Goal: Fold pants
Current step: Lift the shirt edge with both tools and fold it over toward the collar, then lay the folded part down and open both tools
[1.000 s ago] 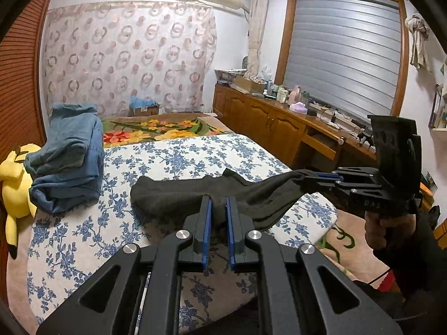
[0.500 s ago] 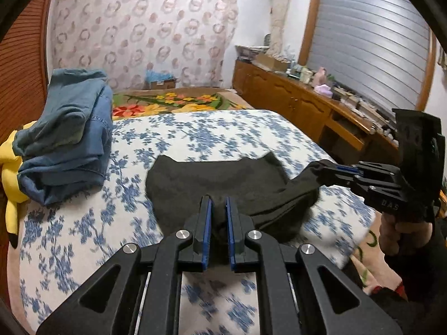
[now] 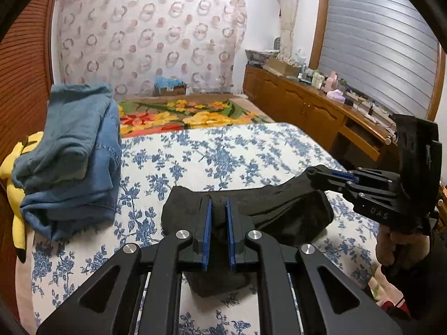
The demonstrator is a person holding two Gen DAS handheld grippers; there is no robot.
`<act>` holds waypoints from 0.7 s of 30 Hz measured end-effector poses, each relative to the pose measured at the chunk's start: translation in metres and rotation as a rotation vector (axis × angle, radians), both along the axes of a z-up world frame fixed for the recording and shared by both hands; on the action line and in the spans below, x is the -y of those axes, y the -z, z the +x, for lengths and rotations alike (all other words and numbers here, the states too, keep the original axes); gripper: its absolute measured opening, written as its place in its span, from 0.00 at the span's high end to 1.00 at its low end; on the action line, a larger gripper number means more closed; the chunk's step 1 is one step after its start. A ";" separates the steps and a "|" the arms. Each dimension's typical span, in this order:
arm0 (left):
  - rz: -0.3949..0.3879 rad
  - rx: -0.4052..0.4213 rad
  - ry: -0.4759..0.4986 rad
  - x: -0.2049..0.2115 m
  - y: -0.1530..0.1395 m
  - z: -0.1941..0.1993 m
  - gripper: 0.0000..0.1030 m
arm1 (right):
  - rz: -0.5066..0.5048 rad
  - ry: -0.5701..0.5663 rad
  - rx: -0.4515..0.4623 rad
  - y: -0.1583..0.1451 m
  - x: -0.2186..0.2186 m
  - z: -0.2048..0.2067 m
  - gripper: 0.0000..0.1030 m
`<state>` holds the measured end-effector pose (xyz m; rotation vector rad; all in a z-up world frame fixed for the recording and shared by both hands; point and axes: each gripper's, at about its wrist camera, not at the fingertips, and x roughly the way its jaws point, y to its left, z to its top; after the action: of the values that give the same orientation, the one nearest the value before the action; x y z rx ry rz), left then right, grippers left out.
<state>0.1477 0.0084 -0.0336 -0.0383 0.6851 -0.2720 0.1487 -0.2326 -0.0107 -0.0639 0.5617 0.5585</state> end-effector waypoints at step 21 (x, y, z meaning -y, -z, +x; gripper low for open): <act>-0.010 -0.058 -0.038 -0.013 0.035 -0.001 0.43 | -0.025 0.042 0.002 0.016 0.013 -0.001 0.69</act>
<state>0.1471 0.0210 -0.0687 -0.0686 0.7396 -0.2380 0.1475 -0.2451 -0.0262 -0.0758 0.5673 0.5106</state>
